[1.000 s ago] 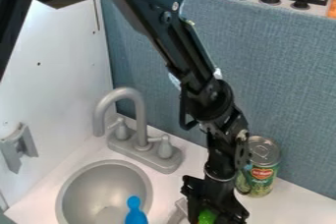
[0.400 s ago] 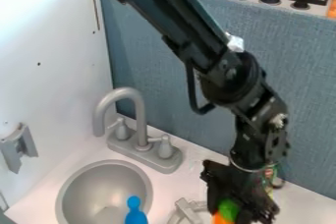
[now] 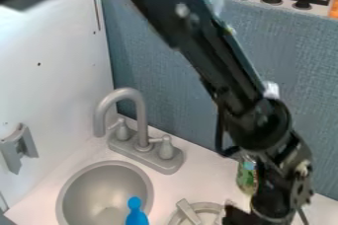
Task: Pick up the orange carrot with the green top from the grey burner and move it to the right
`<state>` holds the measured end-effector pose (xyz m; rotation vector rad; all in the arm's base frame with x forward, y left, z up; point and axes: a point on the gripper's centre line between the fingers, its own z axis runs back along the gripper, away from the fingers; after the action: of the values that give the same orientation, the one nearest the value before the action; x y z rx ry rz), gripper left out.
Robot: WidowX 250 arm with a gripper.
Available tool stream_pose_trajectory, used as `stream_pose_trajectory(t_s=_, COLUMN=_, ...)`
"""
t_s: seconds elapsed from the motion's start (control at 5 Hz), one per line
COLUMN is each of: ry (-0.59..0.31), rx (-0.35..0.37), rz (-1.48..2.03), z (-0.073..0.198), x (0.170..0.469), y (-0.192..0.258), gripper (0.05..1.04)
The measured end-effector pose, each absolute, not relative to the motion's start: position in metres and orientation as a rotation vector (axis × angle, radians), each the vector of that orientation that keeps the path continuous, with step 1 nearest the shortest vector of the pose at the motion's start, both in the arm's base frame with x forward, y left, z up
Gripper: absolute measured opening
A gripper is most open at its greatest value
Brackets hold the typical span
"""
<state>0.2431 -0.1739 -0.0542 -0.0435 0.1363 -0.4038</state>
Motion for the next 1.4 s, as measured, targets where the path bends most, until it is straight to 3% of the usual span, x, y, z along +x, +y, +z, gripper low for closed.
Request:
stream_pose_trajectory(t_s=0.4, ry=0.209, rx=-0.069, rz=-0.45, z=-0.09, x=0.237, y=-0.18, gripper=0.633)
stream_pose_trajectory(t_s=0.6, ry=0.194, rx=-0.073, rz=-0.46, z=-0.091, x=0.239, y=-0.181, gripper=0.715)
stream_pose_trajectory(t_s=0.8, ry=0.198, rx=-0.07, rz=-0.441, z=-0.092, x=0.235, y=-0.178, gripper=0.974)
stream_pose_trajectory(t_s=1.2, ry=0.076, rx=-0.084, rz=-0.354, z=-0.021, x=0.248, y=-0.182, gripper=1.001)
stream_pose_trajectory(t_s=1.4, ry=0.039, rx=-0.042, rz=-0.28, z=0.017, x=0.237, y=-0.164, gripper=1.001)
